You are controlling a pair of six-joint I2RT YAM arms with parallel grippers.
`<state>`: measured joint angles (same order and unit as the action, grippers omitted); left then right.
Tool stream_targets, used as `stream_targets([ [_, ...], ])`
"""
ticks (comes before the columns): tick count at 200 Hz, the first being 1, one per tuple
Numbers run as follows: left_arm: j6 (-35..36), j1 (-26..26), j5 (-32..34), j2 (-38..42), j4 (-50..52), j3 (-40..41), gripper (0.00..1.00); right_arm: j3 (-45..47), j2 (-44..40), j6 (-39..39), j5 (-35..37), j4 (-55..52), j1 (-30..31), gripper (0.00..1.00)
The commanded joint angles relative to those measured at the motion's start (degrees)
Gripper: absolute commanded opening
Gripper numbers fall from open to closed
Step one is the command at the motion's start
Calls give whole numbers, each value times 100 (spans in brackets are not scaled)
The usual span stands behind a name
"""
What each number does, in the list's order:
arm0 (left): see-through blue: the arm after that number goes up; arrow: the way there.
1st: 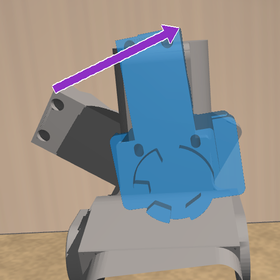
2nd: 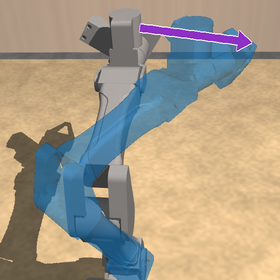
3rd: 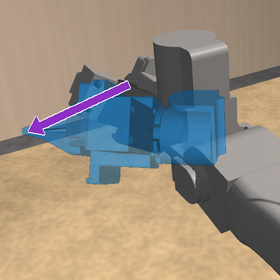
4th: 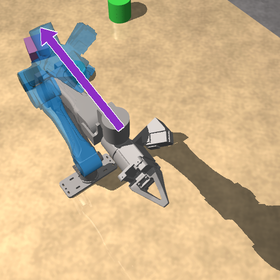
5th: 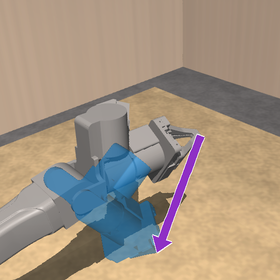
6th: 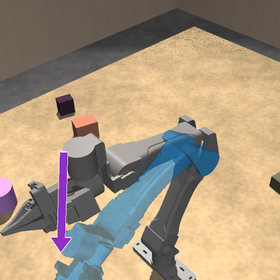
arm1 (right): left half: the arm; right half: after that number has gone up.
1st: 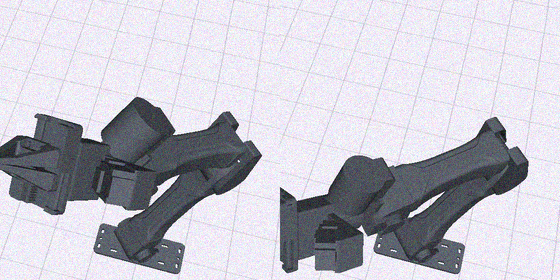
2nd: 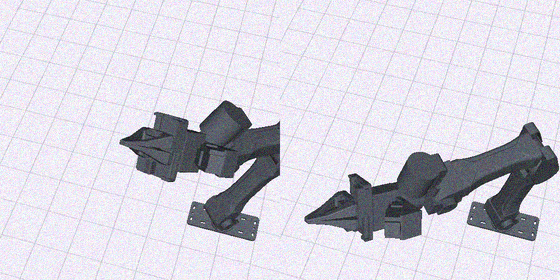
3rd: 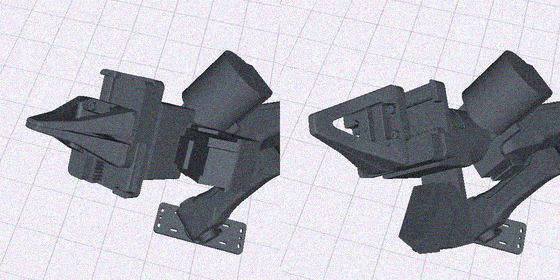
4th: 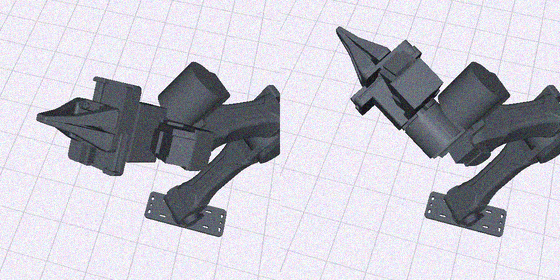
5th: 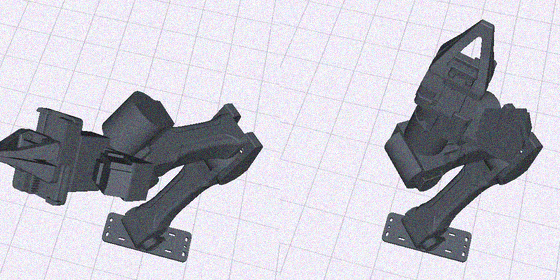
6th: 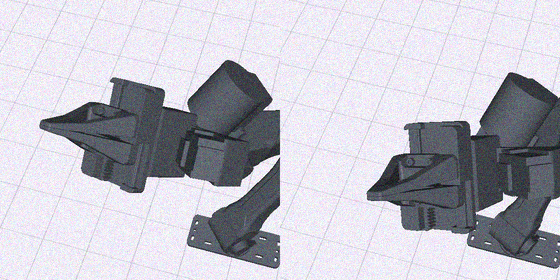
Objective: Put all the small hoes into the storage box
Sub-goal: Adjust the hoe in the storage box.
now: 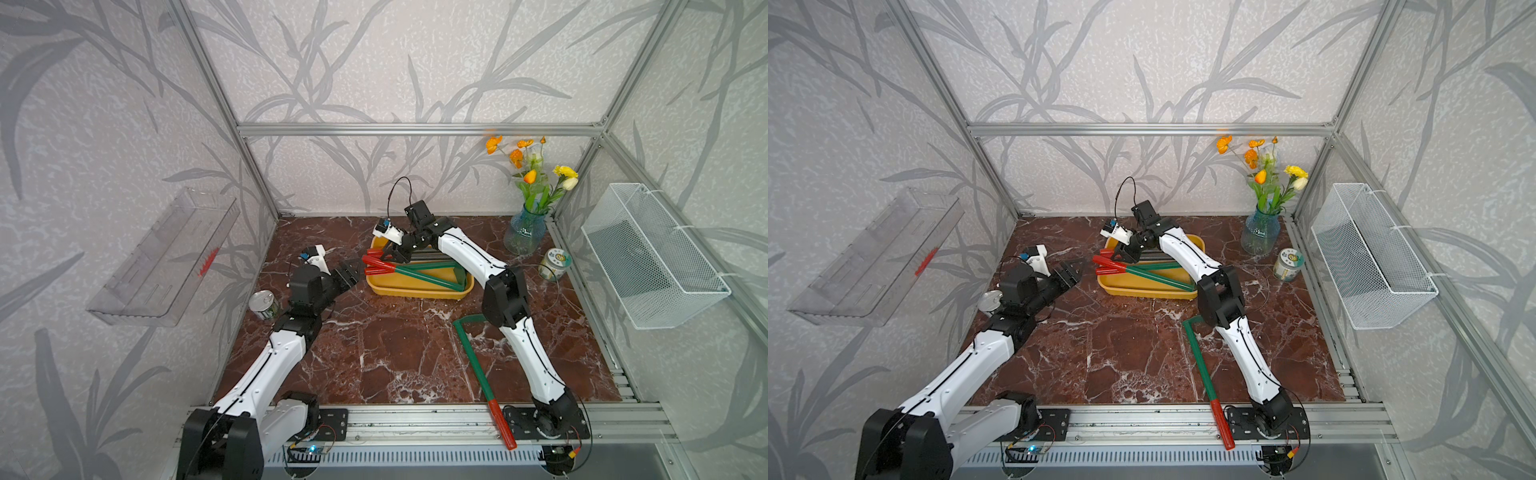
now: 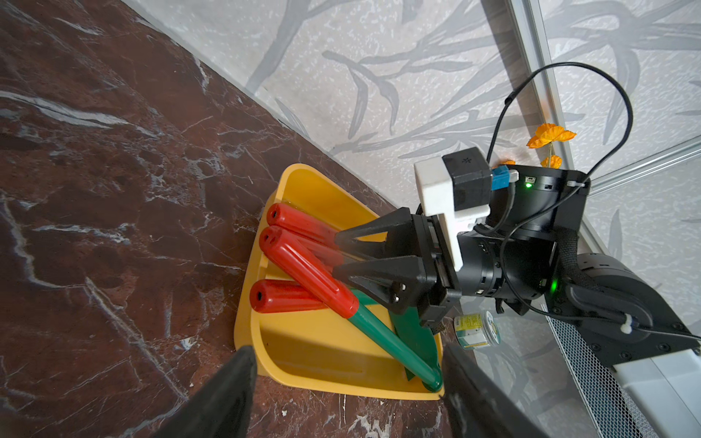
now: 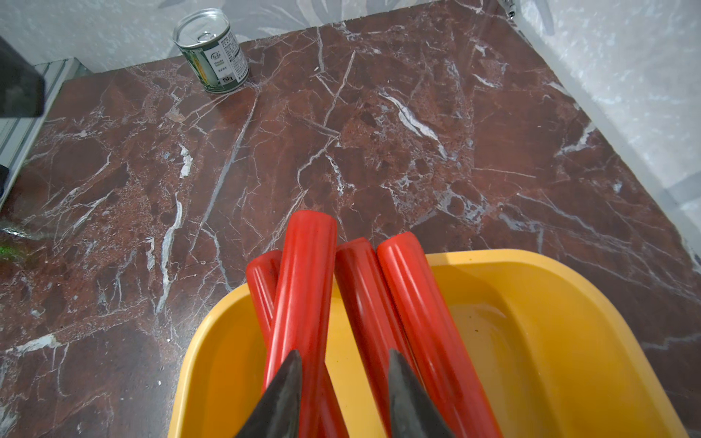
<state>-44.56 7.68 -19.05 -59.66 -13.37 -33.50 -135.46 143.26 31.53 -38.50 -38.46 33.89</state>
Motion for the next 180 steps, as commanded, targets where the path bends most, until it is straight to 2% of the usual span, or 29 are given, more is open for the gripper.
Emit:
stream_targets([
  [1,88,-47,48,45,54,-34,75,495,-187,47,27,-204,165,38],
  [18,61,-45,-6,-4,-13,-47,75,468,-167,8,4,-169,111,37],
  [49,113,-56,15,-6,61,-54,75,-498,192,51,-558,-1099,21,36],
  [96,69,-52,-46,-105,-42,-16,73,-346,13,37,-806,-1182,47,36],
  [132,52,-55,-42,-122,-74,6,73,-193,69,166,-465,-1203,161,36],
  [180,95,-48,5,-73,23,14,73,-444,351,213,-203,-1306,316,33],
])
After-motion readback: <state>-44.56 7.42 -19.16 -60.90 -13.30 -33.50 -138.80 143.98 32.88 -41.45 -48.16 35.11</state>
